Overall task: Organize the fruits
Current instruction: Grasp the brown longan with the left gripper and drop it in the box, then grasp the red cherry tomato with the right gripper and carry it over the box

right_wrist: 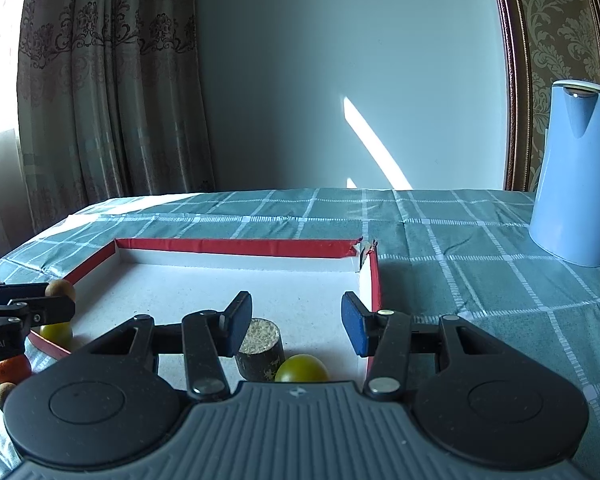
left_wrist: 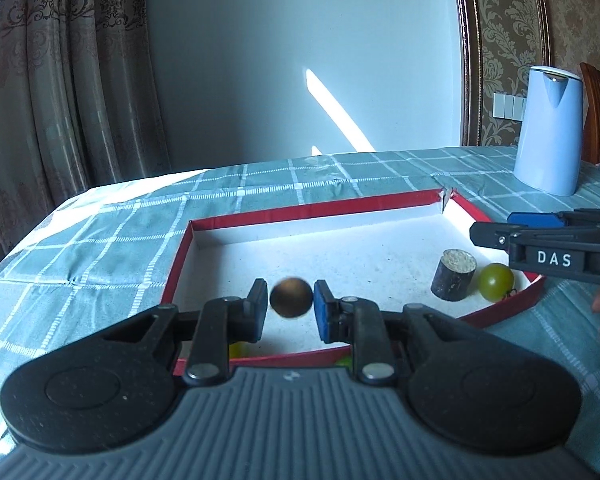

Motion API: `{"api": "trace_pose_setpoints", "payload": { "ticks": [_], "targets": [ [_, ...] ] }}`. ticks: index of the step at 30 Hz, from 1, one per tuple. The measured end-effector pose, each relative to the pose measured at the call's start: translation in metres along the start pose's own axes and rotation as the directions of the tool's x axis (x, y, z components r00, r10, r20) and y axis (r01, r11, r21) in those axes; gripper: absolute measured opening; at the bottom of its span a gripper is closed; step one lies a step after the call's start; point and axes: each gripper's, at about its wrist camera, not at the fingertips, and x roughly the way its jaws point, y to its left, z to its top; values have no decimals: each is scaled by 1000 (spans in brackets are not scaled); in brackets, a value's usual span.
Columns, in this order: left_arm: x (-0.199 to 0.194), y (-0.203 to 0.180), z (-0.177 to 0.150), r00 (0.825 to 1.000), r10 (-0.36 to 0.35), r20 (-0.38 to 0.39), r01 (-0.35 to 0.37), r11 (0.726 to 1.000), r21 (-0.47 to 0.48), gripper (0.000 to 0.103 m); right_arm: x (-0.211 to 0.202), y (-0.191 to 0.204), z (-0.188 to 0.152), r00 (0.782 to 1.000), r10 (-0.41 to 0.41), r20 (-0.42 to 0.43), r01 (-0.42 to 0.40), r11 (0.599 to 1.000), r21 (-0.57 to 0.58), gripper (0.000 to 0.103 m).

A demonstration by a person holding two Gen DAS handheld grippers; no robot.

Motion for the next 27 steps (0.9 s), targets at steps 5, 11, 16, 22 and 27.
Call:
{"api": "trace_pose_setpoints", "payload": {
  "ticks": [5,11,16,22,27],
  "targets": [
    [-8,5,-11,999,32,17,-32,999,-32,37,0,0,0,1000,6,0,-6,1000,-4,48],
    [-65,36,-29,978,145,151,-126,984,-129,83,-4,-2,-1,1000,30,-1,-30,1000,4,48],
    [-90,77,-50,958,248,146,-216,955,-205,96,-22,-4,-6,989,145,-31,-144,989,28,50],
    [-82,120,-67,960,276,51,-245,913,-327,99,-52,7,-33,972,222,-71,-223,975,-12,60],
    [-74,130,-70,969,247,3,-228,900,-371,101,-61,28,-46,965,234,-119,-247,964,-103,60]
  ]
}}
